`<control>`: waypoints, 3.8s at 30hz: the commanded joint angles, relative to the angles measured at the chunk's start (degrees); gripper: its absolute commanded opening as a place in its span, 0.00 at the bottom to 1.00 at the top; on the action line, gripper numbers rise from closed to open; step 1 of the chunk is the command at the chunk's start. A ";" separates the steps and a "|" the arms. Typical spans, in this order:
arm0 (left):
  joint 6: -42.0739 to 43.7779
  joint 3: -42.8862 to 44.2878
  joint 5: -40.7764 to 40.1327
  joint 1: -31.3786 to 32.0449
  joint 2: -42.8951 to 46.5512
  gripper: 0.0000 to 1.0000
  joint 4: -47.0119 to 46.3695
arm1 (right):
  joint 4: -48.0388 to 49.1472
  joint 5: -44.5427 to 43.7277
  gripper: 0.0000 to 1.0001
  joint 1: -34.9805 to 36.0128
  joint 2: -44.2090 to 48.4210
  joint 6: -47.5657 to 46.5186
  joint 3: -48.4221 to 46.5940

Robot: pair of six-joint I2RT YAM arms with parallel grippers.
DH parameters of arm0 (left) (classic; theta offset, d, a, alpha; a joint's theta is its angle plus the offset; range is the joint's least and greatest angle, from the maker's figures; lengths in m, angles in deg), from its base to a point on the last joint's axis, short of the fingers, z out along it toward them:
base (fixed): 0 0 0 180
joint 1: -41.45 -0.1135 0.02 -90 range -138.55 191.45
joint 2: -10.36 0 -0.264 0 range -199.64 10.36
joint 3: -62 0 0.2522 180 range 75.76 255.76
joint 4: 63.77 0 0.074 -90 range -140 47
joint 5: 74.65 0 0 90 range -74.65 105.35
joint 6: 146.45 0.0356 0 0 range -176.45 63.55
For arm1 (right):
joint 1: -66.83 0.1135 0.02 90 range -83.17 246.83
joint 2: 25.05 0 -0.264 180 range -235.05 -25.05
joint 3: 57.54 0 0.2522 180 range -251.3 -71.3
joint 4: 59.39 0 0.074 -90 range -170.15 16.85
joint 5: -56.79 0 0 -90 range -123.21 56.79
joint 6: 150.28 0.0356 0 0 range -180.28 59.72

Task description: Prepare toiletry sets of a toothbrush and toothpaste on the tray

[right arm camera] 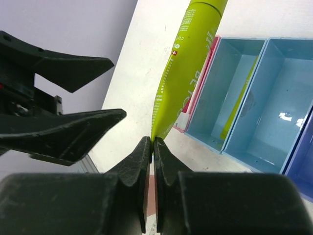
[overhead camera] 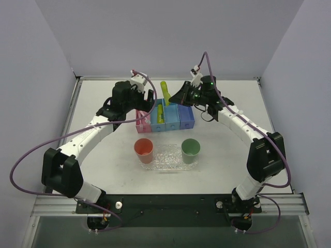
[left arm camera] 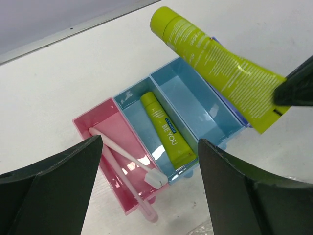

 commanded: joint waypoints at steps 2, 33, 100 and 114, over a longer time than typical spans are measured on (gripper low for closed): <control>14.36 -7.16 3.74 1.15 6.27 0.89 -14.70 | 4.08 4.19 0.00 -1.37 5.20 5.78 -2.21; 56.66 -28.88 -4.43 19.79 6.90 0.89 -58.31 | -10.51 12.81 0.00 -4.19 25.94 14.58 5.44; 15.27 -16.06 32.46 15.66 21.84 0.00 -14.03 | -24.14 16.76 0.55 -8.24 33.94 -13.27 -0.01; -5.20 -17.28 64.90 8.80 18.69 0.00 -18.75 | -32.22 15.01 0.51 10.22 27.53 -30.50 -8.09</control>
